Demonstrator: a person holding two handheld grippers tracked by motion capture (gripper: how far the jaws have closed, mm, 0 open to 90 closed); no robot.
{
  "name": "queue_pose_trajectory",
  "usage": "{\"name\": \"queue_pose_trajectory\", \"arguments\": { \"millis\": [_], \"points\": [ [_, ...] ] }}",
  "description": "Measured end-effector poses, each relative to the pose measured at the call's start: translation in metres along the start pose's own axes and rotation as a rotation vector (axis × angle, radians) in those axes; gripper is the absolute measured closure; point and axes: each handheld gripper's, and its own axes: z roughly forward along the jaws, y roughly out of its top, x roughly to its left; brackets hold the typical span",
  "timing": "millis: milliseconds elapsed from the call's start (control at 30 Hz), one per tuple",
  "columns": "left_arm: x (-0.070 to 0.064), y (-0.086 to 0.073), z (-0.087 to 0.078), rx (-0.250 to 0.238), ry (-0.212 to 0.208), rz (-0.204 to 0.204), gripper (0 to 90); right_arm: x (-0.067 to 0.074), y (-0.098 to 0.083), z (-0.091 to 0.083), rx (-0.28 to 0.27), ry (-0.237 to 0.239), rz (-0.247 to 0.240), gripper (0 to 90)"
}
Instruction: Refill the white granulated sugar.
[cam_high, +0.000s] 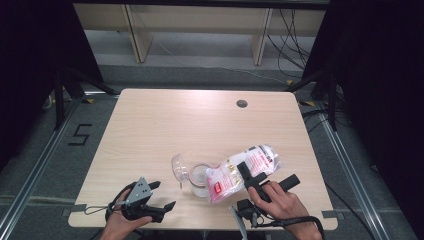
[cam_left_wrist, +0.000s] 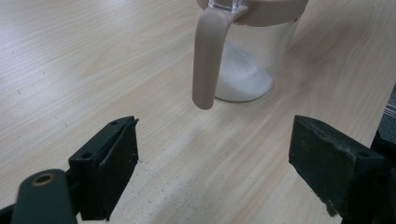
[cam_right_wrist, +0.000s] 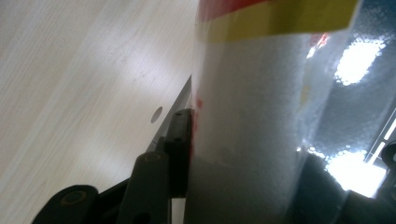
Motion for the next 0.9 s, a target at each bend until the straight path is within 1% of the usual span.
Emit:
{"name": "queue_pose_trajectory", "arguments": {
  "millis": [33,67,100,133,167,200,233,267,300,333,400,433,467,500,567,600,667,700,733,767,900],
  "points": [
    [0.0002,-0.0003,0.0007,-0.005,-0.005,-0.006,15.4,0.0007,-0.0002,0.0004,-0.003,-0.005,0.0,65.3],
    [0.0002,-0.0003,0.0009,-0.009,-0.006,-0.008,15.4,0.0004,-0.0005,0.0002,0.001,-0.001,-0.005,65.4],
    [0.0015,0.0002,0.0009,-0.012,-0.005,0.015,15.4,0.0019,-0.0012,0.0004,0.005,0.005,0.01,65.4],
    [0.0016,0.0001,0.001,-0.012,-0.004,0.014,15.4,0.0012,-0.0011,0.0008,0.007,0.006,0.003,65.4],
    [0.0024,0.0002,0.0005,-0.002,-0.004,0.025,15.4,-0.0014,-0.0008,0.0015,-0.002,0.004,-0.028,65.5],
    [0.0022,0.0003,0.0006,-0.002,-0.004,0.025,15.4,0.0001,-0.0014,0.0016,-0.005,0.005,-0.008,65.5],
    [0.0011,0.0001,0.0013,-0.01,-0.005,0.014,15.4,0.001,-0.0015,0.0015,-0.005,0.007,-0.001,65.6],
    [0.0,-0.0003,0.0013,-0.007,-0.004,-0.005,15.4,0.0008,-0.0013,0.0016,-0.006,0.005,-0.012,65.6],
    [-0.0001,-0.0003,0.0013,-0.007,-0.004,-0.007,15.4,0.0007,-0.001,0.0015,-0.002,0.004,-0.016,65.6],
    [0.0009,0.0001,0.0013,-0.009,-0.005,0.009,15.4,0.0007,-0.0008,0.0013,-0.001,0.0,-0.019,65.7],
    [0.0012,0.0001,0.001,-0.01,-0.005,0.014,15.4,0.0002,-0.0007,0.0008,-0.001,0.003,-0.011,65.7],
    [0.0017,0.0002,0.0004,-0.004,-0.005,0.021,15.4,0.0001,-0.0005,0.0007,-0.002,-0.002,-0.017,65.7],
    [0.0017,0.0002,0.0009,-0.009,-0.006,0.019,15.4,0.0,-0.0003,0.0006,-0.003,-0.002,-0.02,65.7],
    [0.0001,-0.0003,0.0011,-0.009,-0.006,-0.009,15.4,0.0004,0.0003,0.001,-0.005,-0.007,-0.016,65.7],
    [0.0004,-0.0002,0.0008,-0.007,-0.004,-0.005,15.4,0.0001,0.0011,0.001,-0.009,0.001,-0.021,65.7],
    [0.0009,0.0003,-0.0002,0.001,0.006,0.008,15.4,0.0001,0.0014,0.0013,-0.012,0.003,-0.027,65.8],
    [0.0023,0.0008,-0.0002,-0.002,0.003,0.029,15.4,0.0009,0.0024,0.0018,-0.011,0.004,-0.026,65.8],
    [0.0024,0.0007,-0.0001,-0.003,0.003,0.031,15.4,0.0011,0.0027,0.0019,-0.011,0.005,-0.025,65.8],
    [0.0023,0.0005,0.0006,-0.009,-0.002,0.027,15.4,0.0011,0.0027,0.0017,-0.014,0.003,-0.028,65.8],
    [0.0002,-0.0003,0.0009,-0.007,-0.004,-0.008,15.4,0.001,0.0027,0.0015,-0.015,0.004,-0.026,65.8],
    [0.0005,-0.0002,0.0008,-0.008,-0.003,-0.004,15.4,0.0004,0.0024,0.0011,-0.018,0.0,-0.025,66.0]
  ]
}}
